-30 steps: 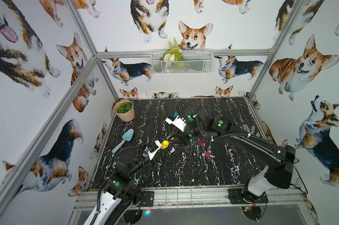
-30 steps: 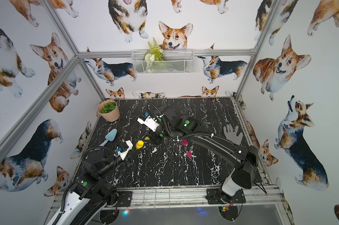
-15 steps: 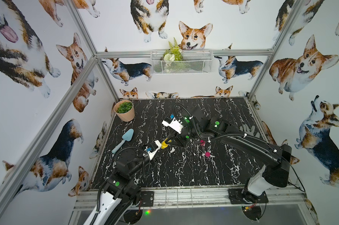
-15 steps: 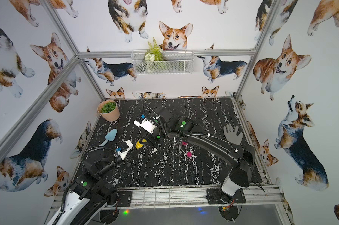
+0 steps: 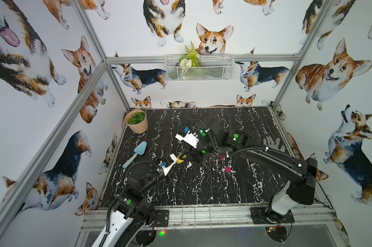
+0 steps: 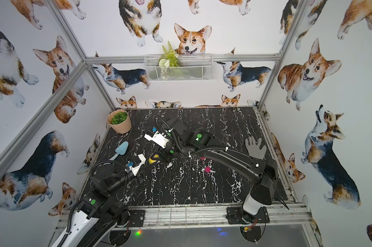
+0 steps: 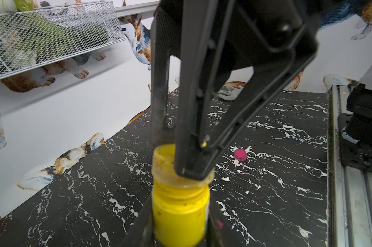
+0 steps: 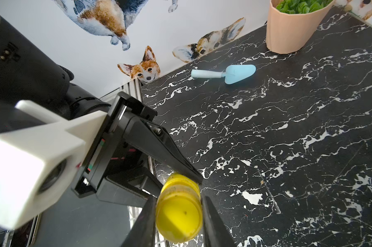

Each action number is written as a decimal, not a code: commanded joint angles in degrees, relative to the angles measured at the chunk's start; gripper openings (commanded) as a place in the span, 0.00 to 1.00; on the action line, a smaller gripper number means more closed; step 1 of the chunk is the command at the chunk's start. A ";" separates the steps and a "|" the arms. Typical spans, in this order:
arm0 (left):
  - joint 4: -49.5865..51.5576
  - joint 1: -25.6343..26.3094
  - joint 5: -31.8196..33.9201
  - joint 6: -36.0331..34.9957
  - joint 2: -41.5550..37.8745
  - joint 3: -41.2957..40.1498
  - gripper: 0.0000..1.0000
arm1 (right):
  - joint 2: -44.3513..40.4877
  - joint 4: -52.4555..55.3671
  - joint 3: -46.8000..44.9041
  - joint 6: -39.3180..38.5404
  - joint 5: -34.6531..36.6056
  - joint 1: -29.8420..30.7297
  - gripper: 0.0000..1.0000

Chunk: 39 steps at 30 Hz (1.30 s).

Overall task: Close the paint jar lid
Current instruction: Close the lid on the paint jar.

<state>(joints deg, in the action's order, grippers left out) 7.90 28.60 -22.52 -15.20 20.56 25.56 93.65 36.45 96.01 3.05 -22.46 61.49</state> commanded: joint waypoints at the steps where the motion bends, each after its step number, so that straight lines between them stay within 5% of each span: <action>1: -1.22 0.14 -0.24 -0.44 0.01 0.28 0.34 | 0.25 -0.51 0.66 -0.67 -0.96 0.28 0.31; 26: -0.87 0.14 2.02 -0.71 -0.01 0.63 0.33 | 1.63 0.44 0.12 -2.84 1.15 1.85 0.31; 39: -1.57 0.14 5.40 -1.49 -2.45 0.10 0.33 | 2.72 -6.14 -3.11 2.62 -4.04 1.98 0.31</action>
<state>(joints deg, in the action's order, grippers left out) 12.80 28.64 -18.24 -15.46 18.48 25.47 95.50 31.22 93.32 3.11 -20.84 63.00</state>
